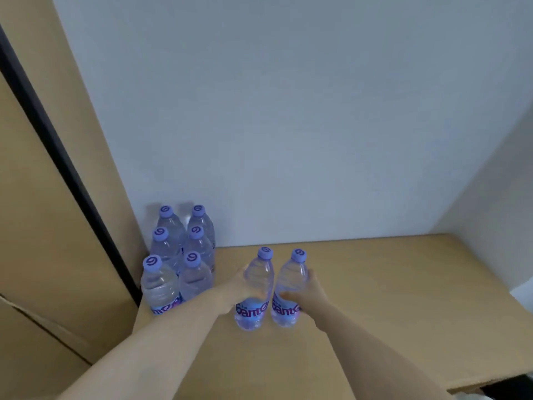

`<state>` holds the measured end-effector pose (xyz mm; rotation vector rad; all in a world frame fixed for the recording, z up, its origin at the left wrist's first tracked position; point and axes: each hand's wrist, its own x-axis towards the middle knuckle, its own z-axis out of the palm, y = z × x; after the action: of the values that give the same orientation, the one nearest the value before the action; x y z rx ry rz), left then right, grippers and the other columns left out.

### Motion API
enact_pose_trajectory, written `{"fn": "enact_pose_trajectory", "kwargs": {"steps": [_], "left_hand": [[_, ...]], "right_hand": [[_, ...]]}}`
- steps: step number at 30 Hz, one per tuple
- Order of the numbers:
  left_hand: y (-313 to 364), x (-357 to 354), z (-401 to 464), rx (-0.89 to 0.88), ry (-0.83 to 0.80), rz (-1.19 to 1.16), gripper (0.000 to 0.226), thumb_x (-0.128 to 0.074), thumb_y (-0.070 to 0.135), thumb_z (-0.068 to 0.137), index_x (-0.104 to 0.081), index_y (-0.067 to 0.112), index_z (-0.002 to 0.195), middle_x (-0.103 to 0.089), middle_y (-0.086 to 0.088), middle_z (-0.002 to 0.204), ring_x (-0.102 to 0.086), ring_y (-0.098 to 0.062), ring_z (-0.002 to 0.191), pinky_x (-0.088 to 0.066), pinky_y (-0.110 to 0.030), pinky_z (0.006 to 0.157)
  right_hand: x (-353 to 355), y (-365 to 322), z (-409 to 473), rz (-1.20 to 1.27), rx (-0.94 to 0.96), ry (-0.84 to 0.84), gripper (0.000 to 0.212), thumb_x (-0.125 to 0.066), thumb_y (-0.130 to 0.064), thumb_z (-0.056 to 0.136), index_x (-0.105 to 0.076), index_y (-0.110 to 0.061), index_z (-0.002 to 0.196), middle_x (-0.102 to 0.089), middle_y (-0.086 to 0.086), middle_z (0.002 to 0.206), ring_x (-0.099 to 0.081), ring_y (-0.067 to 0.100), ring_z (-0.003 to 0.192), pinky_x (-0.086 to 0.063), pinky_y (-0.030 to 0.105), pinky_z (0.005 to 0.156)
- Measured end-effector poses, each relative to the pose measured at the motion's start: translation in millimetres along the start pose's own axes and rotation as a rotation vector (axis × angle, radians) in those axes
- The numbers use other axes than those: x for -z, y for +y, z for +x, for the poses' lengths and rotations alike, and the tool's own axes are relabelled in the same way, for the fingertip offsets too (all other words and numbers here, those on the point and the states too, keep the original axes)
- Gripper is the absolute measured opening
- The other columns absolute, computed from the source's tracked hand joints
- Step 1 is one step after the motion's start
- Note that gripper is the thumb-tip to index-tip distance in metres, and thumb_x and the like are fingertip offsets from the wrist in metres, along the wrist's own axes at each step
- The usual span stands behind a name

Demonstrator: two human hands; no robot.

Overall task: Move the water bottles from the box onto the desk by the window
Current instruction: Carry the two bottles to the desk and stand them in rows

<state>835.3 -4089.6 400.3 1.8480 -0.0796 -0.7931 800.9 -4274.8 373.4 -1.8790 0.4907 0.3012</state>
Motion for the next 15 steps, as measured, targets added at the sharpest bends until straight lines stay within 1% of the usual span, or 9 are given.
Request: {"fn": "enact_pose_trajectory", "kwargs": {"steps": [2,3,5,6,8,9,11,12,15], "left_hand": [[7,-2,6,-0.043,0.042,-0.017,0.034,-0.063,-0.003,0.083,-0.052,0.029,0.089,-0.06,0.001,0.098,-0.056,-0.008,0.086,-0.045,-0.012,0.071],[8,-2,11,-0.059,0.091,-0.018,0.036,-0.063,-0.004,0.083,-0.054,0.029,0.093,-0.062,0.002,0.098,-0.057,-0.005,0.085,-0.045,-0.01,0.07],[7,-3,20,-0.064,0.182,-0.012,0.037,-0.066,-0.003,0.079,-0.058,0.025,0.102,-0.064,0.005,0.094,-0.059,-0.002,0.083,-0.047,-0.009,0.069],[4,-3,24,-0.052,0.233,-0.008,0.038,-0.068,-0.001,0.077,-0.059,0.024,0.104,-0.065,0.005,0.091,-0.061,-0.005,0.083,-0.049,-0.014,0.072],[1,0,30,-0.028,0.344,0.036,0.04,-0.07,0.012,0.065,-0.062,0.03,0.099,-0.068,0.002,0.089,-0.065,-0.014,0.087,-0.055,-0.031,0.079],[-4,3,35,-0.01,0.392,0.064,0.042,-0.07,0.019,0.058,-0.062,0.031,0.097,-0.069,0.001,0.09,-0.067,-0.017,0.088,-0.056,-0.037,0.08],[-7,10,46,0.023,0.474,0.073,0.04,-0.068,0.025,0.051,-0.061,0.03,0.09,-0.067,0.002,0.09,-0.067,-0.019,0.088,-0.055,-0.037,0.079],[-6,13,50,0.034,0.499,0.061,0.036,-0.067,0.023,0.051,-0.059,0.028,0.086,-0.065,0.002,0.088,-0.066,-0.019,0.087,-0.055,-0.037,0.078],[1,23,57,0.029,0.53,0.051,0.028,-0.067,0.015,0.056,-0.053,0.022,0.08,-0.057,0.0,0.081,-0.056,-0.017,0.08,-0.046,-0.03,0.07]], "right_hand": [[13,-16,1,0.022,0.068,-0.089,0.033,-0.073,-0.013,0.068,-0.054,-0.022,0.094,-0.061,0.0,0.089,-0.059,0.016,0.076,-0.05,0.033,0.068],[16,-20,6,0.026,0.082,-0.138,0.031,-0.072,-0.012,0.069,-0.053,-0.02,0.093,-0.059,0.001,0.089,-0.056,0.015,0.074,-0.047,0.031,0.066],[18,-25,21,0.007,0.098,-0.186,0.048,-0.074,-0.022,0.062,-0.051,-0.02,0.104,-0.061,0.0,0.1,-0.059,0.015,0.08,-0.048,0.028,0.067],[16,-23,31,-0.028,0.117,-0.183,0.058,-0.077,-0.029,0.058,-0.051,-0.024,0.11,-0.062,0.001,0.107,-0.061,0.015,0.088,-0.05,0.028,0.07],[9,-22,50,-0.106,0.176,-0.162,0.059,-0.08,-0.039,0.055,-0.057,-0.026,0.108,-0.063,0.002,0.108,-0.063,0.018,0.095,-0.053,0.03,0.073],[7,-26,53,-0.117,0.195,-0.16,0.055,-0.078,-0.037,0.056,-0.059,-0.02,0.105,-0.064,0.003,0.102,-0.063,0.016,0.089,-0.052,0.03,0.07],[1,-34,60,-0.119,0.225,-0.175,0.045,-0.071,-0.022,0.061,-0.057,-0.001,0.098,-0.058,0.011,0.081,-0.055,0.008,0.077,-0.043,0.029,0.062],[-2,-37,64,-0.125,0.246,-0.178,0.039,-0.067,-0.018,0.062,-0.055,0.001,0.094,-0.051,0.014,0.075,-0.051,0.006,0.073,-0.038,0.029,0.06],[-12,-45,80,-0.157,0.296,-0.173,0.022,-0.059,-0.024,0.062,-0.048,-0.01,0.074,-0.039,0.0,0.065,-0.03,0.015,0.063,-0.029,0.031,0.056]]}}
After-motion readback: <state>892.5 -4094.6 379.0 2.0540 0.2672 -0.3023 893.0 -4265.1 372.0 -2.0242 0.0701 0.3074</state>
